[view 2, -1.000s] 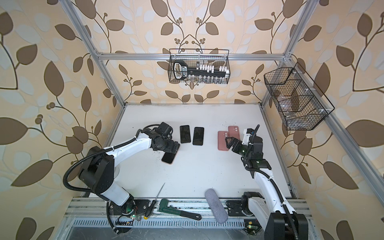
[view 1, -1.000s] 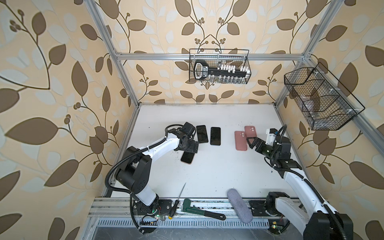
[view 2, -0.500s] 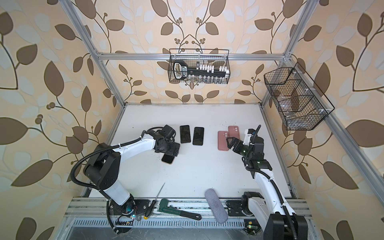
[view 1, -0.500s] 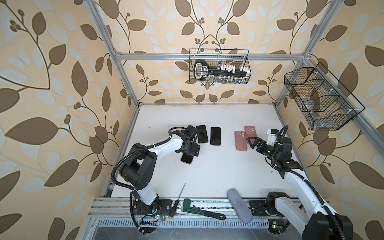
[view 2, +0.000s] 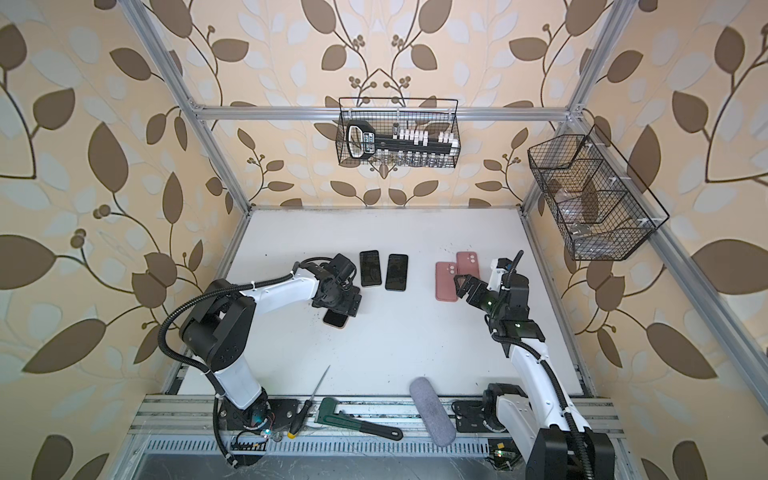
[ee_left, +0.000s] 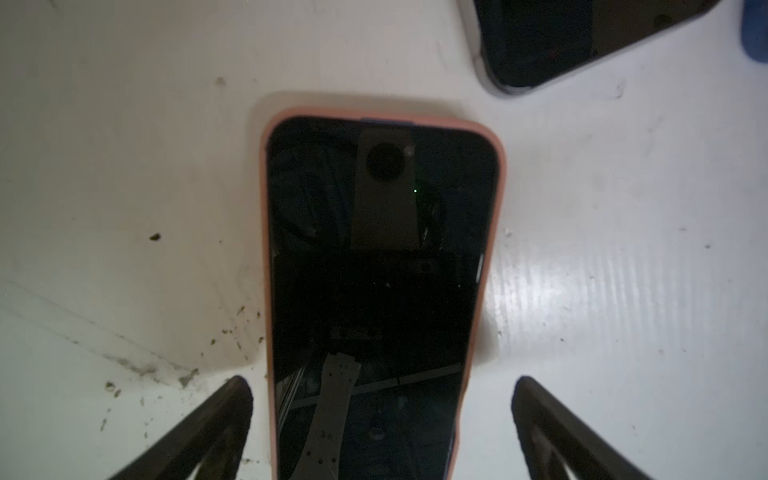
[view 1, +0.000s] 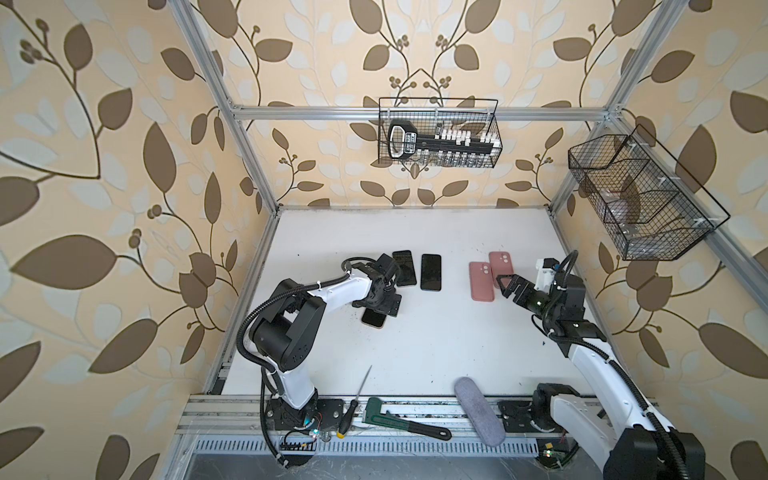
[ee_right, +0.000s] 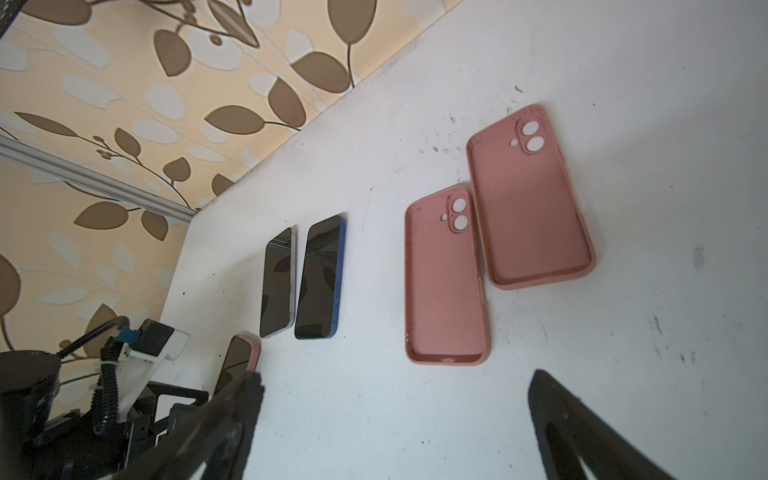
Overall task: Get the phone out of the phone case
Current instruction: 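Grasp the pink-cased phone across its width with the left gripper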
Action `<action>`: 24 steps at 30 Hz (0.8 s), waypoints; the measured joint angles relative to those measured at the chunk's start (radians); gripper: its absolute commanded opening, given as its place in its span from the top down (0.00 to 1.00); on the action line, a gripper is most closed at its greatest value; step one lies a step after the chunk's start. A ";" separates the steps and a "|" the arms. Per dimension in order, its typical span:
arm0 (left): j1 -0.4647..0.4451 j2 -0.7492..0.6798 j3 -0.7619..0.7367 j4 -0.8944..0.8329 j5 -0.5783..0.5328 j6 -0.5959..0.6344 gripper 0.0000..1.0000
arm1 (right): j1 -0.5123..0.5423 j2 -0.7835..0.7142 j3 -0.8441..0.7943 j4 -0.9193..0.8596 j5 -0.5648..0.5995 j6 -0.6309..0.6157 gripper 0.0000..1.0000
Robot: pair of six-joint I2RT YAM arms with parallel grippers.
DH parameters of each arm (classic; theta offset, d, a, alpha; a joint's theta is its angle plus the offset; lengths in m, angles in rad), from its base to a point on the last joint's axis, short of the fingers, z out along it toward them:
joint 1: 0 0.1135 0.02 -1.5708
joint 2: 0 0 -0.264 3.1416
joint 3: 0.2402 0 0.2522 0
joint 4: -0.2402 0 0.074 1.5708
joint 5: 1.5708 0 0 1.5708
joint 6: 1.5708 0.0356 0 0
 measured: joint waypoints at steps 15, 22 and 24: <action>0.000 0.035 0.001 0.037 -0.035 0.002 0.07 | -0.016 -0.008 -0.005 -0.003 -0.013 -0.003 0.00; 0.000 0.050 0.012 0.069 -0.030 0.003 0.17 | -0.022 -0.015 -0.005 -0.007 -0.014 -0.004 0.00; 0.000 0.053 0.013 0.074 -0.031 0.001 0.22 | -0.023 -0.018 -0.005 -0.008 -0.014 -0.004 0.00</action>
